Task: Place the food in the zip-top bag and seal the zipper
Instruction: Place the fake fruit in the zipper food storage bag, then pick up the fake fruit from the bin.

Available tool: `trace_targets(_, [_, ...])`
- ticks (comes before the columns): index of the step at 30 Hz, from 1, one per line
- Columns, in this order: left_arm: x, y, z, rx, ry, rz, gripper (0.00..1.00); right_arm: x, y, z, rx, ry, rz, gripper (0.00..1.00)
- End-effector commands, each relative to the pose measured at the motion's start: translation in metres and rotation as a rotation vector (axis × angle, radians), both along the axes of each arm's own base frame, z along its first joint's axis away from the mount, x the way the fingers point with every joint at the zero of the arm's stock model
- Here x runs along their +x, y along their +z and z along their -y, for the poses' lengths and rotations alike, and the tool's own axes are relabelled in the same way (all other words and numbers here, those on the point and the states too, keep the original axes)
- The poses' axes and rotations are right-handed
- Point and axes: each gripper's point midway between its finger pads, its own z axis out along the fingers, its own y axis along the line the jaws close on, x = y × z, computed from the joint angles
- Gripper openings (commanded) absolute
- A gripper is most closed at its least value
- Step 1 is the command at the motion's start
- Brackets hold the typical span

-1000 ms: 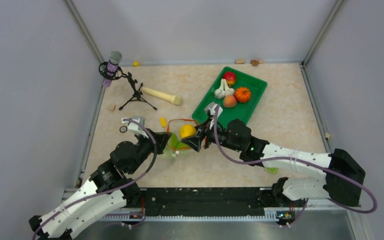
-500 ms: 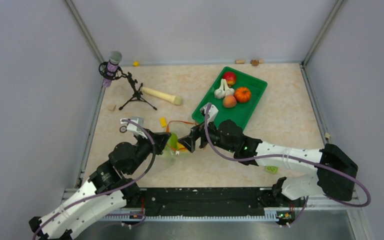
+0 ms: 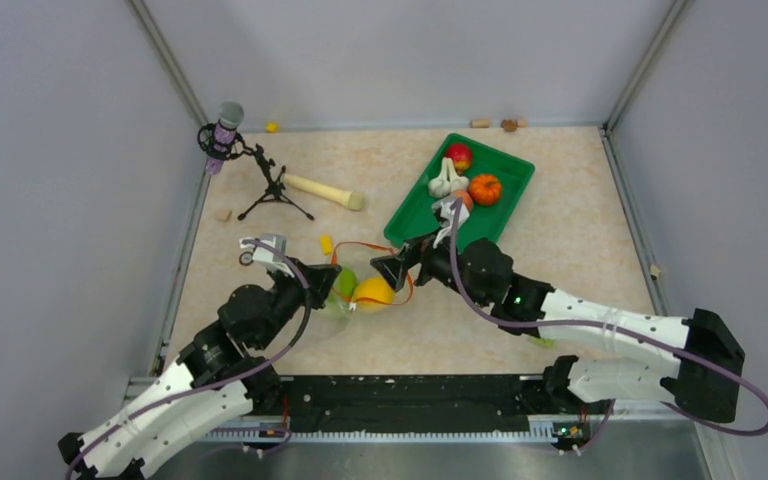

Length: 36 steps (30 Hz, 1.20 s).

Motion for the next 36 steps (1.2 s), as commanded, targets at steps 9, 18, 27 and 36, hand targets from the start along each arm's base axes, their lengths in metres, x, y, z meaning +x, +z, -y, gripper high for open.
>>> trace_targets(9, [0.008, 0.011, -0.027, -0.082, 0.153, 0.011, 0.0, 0.065, -0.011, 0.086, -0.091, -0.543, -0.086, 0.99])
trace_targets(18, [0.012, 0.009, -0.056, -0.138, 0.296, 0.012, 0.0, 0.129, -0.051, 0.131, -0.086, -0.709, -0.253, 0.99])
trace_targets(27, [0.009, 0.003, -0.096, -0.261, 0.477, 0.007, 0.0, 0.185, -0.085, 0.156, -0.079, -0.822, -0.349, 0.98])
trace_targets(36, [0.001, 0.004, -0.117, -0.375, 0.534, 0.027, 0.0, 0.236, -0.13, 0.159, -0.128, -0.867, -0.454, 0.91])
